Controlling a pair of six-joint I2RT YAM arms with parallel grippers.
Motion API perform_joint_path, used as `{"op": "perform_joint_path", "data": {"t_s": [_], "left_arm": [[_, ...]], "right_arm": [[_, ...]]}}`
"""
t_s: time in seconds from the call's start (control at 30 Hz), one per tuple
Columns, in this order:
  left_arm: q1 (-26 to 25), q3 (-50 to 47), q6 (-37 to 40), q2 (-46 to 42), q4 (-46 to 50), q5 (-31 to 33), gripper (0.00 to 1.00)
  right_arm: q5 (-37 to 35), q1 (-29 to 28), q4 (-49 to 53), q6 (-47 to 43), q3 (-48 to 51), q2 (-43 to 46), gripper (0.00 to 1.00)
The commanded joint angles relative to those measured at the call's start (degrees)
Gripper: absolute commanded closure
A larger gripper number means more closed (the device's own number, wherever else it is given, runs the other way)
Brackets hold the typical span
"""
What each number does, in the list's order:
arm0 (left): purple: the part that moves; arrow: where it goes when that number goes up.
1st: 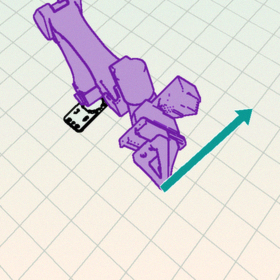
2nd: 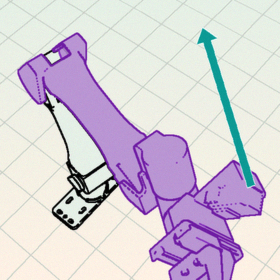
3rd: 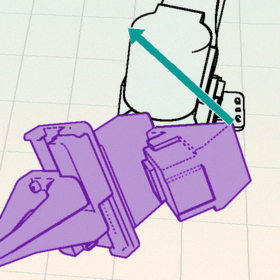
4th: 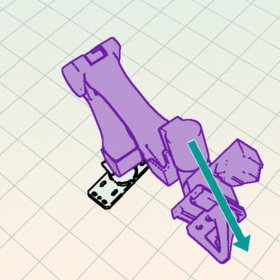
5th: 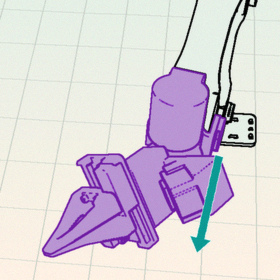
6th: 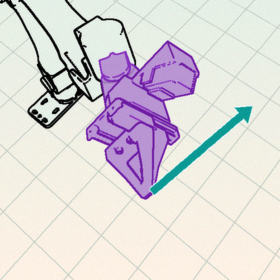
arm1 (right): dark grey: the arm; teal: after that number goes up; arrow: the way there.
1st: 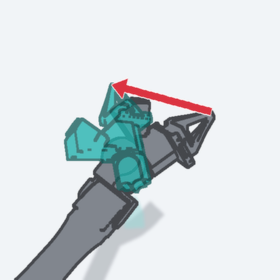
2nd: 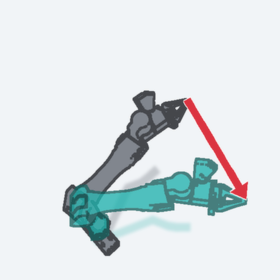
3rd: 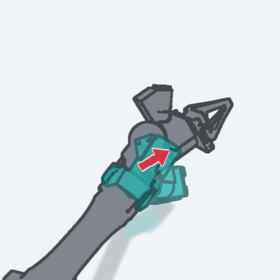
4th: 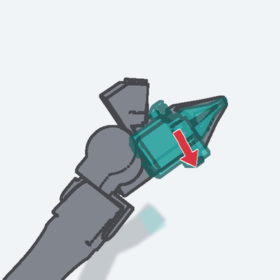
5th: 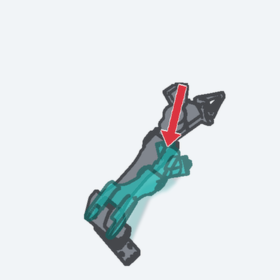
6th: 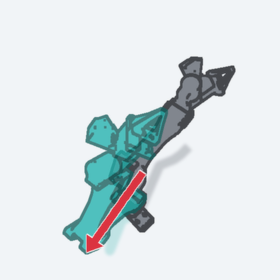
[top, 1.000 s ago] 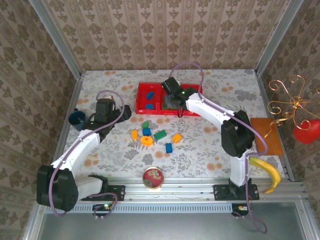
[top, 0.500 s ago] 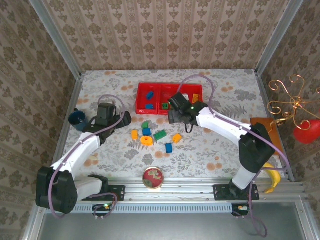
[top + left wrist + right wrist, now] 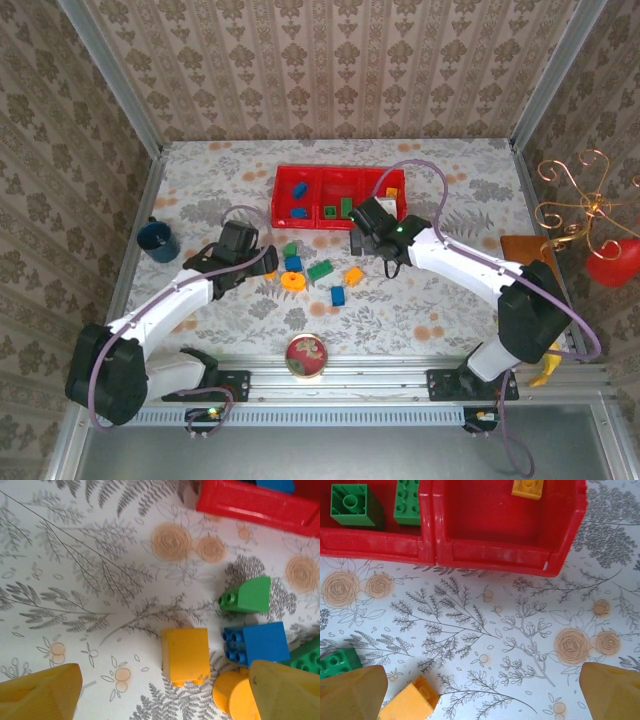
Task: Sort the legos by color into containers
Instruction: Pick up the lego from the center of the table.
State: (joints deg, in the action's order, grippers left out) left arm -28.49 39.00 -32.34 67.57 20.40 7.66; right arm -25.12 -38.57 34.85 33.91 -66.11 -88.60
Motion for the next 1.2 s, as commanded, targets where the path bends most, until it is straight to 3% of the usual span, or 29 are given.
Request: {"op": "perform_joint_path", "data": {"t_s": [0.0,0.77,1.17], "left_arm": [[-1.3,-0.7,-2.3,1.4,1.5,1.5,0.14],[-2.6,4.1,-0.8,16.2,-4.8,0.0,0.3],[-2.4,5.9,-0.7,21.7,-4.9,0.4,0.52]], "right_arm": [[-4.2,-0.2,0.6,2.4,0.7,2.2,0.0],[-9.7,-0.1,1.4,5.0,1.8,3.2,0.0],[-10.3,-0.1,1.4,4.7,1.6,3.1,0.0]]}}
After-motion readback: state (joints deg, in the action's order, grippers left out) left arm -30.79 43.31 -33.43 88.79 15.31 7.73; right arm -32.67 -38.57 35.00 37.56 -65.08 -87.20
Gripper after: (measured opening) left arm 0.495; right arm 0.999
